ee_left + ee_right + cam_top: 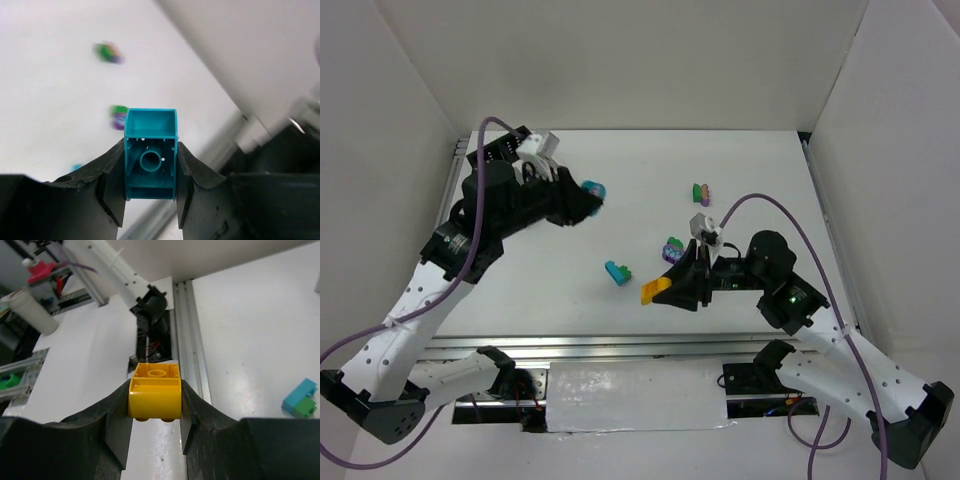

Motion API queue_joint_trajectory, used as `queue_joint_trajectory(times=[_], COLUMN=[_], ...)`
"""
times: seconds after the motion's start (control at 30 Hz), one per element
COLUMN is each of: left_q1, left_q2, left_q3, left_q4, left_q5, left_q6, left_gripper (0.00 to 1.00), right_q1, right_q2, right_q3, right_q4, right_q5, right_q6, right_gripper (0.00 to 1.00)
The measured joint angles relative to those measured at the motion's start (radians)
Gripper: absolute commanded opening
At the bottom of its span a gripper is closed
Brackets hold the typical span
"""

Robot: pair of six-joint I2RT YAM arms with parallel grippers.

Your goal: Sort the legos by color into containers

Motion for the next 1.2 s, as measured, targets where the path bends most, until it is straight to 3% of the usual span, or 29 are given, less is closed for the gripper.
queue_joint_trajectory(times=[0.2,0.33,0.5,0.77,0.87,1.0,1.2], left_q1=[0.219,0.364,0.47,0.494,0.498,0.509,0.516], left_q2=[0.098,0.207,0.454,0.674,0.707,0.724,0.731], left_q3=[0.084,0.038,0.122,0.243,0.262,0.263,0.264], left_q4=[-0.123,-0.134,-0.121,-0.101,-0.086,-0.077,-0.061], left_q5=[-0.557,-0.775,-0.861,-0.877,-0.875,-0.856,-0.818], left_q6=[-0.105,-0.152,-0.177,-0.174,-0.169,-0.156,-0.154], left_gripper=[0.0,0.0,0.03,0.09,0.23,0.33,0.83], right_q1=[0.0,0.001,0.002,0.002,0.002,0.003,0.004], right_q2=[-0.003,-0.011,-0.054,-0.071,-0.071,-0.07,-0.066], right_q3=[-0.03,-0.031,-0.033,-0.034,-0.034,-0.034,-0.034], right_q4=[-0.016,-0.037,-0.079,-0.094,-0.094,-0.095,-0.095], right_q5=[0.196,0.256,0.293,0.269,0.254,0.235,0.224], right_q6=[0.052,0.064,0.063,0.06,0.057,0.056,0.053], right_gripper=[0.0,0.0,0.0,0.0,0.0,0.0,0.0])
